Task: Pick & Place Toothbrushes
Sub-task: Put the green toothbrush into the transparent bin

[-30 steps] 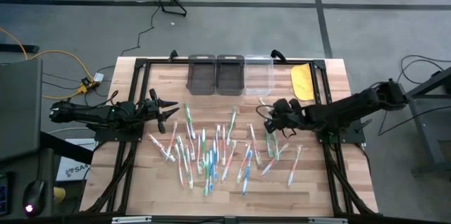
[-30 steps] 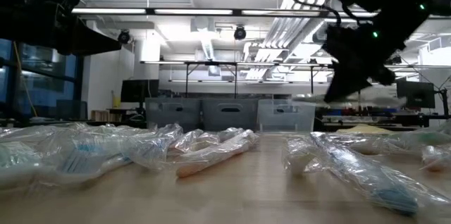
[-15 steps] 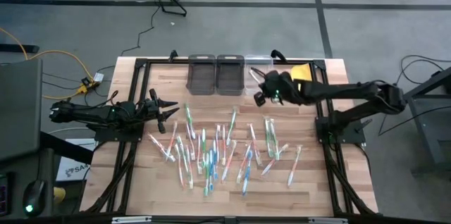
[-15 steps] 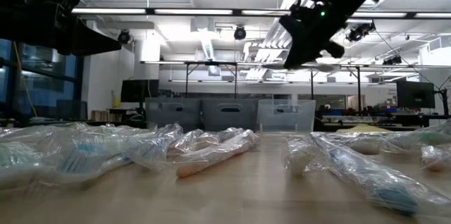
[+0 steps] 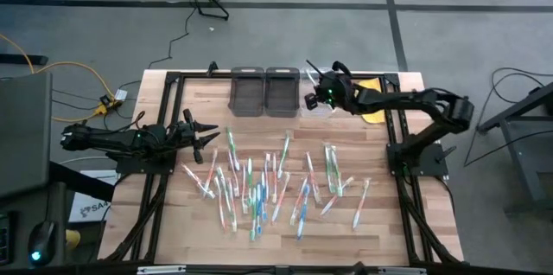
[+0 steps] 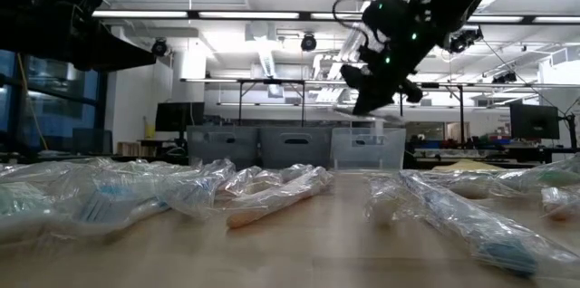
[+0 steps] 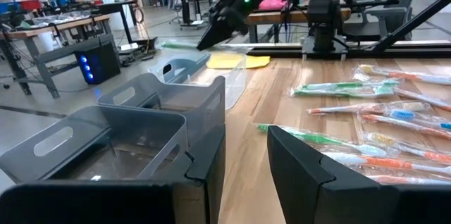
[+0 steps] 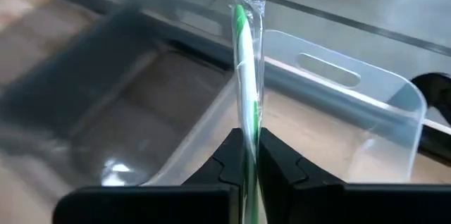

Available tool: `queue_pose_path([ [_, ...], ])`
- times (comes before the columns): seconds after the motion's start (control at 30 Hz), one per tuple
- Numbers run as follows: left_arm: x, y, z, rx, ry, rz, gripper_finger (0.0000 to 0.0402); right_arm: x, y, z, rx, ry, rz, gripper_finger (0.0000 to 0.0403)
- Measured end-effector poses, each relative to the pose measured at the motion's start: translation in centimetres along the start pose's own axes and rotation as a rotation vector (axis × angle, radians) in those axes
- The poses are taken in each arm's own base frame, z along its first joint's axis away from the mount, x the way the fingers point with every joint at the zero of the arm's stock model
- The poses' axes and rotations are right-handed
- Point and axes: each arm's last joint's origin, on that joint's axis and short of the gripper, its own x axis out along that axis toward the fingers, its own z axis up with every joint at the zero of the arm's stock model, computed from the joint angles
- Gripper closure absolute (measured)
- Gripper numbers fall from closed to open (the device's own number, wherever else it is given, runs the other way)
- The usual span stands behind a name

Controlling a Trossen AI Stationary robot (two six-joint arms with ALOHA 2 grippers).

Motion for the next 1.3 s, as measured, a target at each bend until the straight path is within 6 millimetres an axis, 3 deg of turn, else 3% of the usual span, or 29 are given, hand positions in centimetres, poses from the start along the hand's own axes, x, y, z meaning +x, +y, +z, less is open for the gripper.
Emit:
queue_pose_path([
  [0.3,0.0,0.0,0.0,0.000,0.000,0.000,0.0300,3.3,-2.0,-1.0,0.028,0.089,0.005,0.0387],
  [0.73,0.0,0.0,0.0,0.000,0.000,0.000,0.0300,3.7,-2.3,-1.4,-0.020,0.123,0.006,0.0383],
  [1.03,0.0,0.0,0.0,0.000,0.000,0.000,0.0300,3.5,-2.5,-1.5,-0.055,0.147,0.001,0.0289],
  [1.3,0.0,0.0,0.0,0.000,0.000,0.000,0.0300,1.4,-2.4,-0.1,-0.046,0.118,0.064,0.0230],
])
